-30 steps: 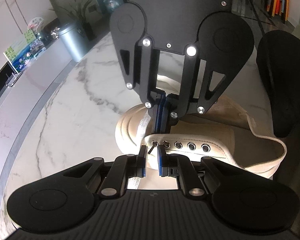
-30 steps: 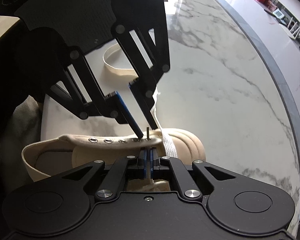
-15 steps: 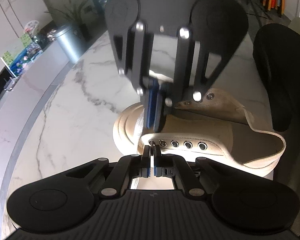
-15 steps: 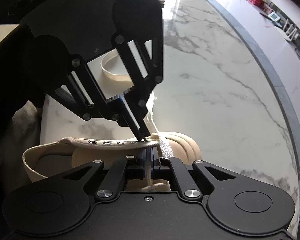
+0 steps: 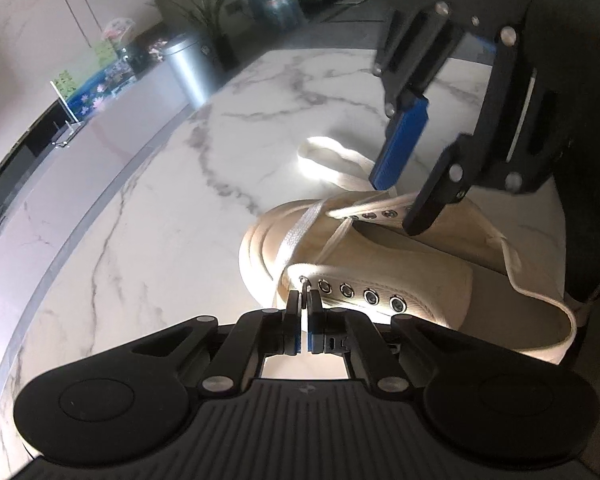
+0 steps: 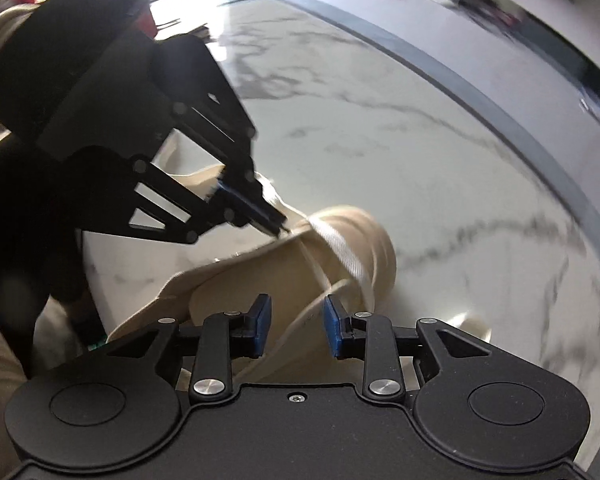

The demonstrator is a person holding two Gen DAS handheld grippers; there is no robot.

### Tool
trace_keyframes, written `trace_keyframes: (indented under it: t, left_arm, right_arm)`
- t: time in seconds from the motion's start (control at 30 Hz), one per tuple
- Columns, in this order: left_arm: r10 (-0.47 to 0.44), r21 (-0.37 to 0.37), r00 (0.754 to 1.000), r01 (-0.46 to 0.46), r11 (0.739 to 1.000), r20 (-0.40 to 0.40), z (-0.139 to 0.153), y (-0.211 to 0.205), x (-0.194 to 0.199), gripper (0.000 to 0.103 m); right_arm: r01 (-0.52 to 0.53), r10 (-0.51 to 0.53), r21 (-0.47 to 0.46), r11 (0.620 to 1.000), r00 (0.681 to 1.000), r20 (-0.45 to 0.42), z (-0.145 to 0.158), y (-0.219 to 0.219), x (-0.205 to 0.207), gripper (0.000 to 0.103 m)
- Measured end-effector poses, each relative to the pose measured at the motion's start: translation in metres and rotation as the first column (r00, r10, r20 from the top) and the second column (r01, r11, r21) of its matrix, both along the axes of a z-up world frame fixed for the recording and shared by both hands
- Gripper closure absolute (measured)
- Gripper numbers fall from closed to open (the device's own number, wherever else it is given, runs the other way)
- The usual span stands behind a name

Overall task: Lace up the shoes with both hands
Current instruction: 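Pull the lace through the eyelet with the left tool while the right tool holds the lace at the shoe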

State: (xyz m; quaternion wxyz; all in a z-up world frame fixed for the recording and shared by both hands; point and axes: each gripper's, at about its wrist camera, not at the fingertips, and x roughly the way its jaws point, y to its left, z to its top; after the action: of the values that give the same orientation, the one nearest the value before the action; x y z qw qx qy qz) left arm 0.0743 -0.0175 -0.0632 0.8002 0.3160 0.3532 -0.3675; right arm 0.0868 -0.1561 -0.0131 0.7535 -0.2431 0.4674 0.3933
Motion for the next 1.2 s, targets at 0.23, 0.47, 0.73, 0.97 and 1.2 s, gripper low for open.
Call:
trace_keyframes:
  t: [0.23, 0.47, 0.73, 0.97, 1.2]
  left_arm:
    - [0.037, 0.019, 0.999, -0.037, 0.999, 0.001, 0.002, 0.005, -0.008, 0.102]
    - [0.085, 0.069, 0.996, -0.084, 0.994, -0.013, -0.002, 0.021, -0.017, 0.102]
    - [0.184, 0.163, 0.983, -0.179, 0.970, -0.019, -0.005, 0.057, -0.026, 0.102]
    - [0.289, 0.180, 0.956, -0.278, 0.944, -0.040, -0.001, 0.087, -0.037, 0.102]
    - [0.442, 0.145, 0.893, -0.427, 0.892, -0.085, 0.009, 0.114, -0.050, 0.102]
  right_arm:
    - [0.178, -0.178, 0.055, 0.982, 0.984, -0.008, -0.012, -0.005, -0.007, 0.095]
    - [0.170, -0.170, 0.042, 0.985, 0.985, -0.002, -0.013, -0.005, -0.006, 0.096]
    - [0.183, -0.184, 0.033, 0.983, 0.983, 0.011, -0.011, -0.007, -0.010, 0.096]
    - [0.115, -0.116, 0.041, 0.993, 0.992, 0.038, 0.004, 0.000, -0.008, 0.095]
    - [-0.077, 0.071, 0.045, 0.996, 0.991, 0.116, 0.021, 0.039, 0.006, 0.095]
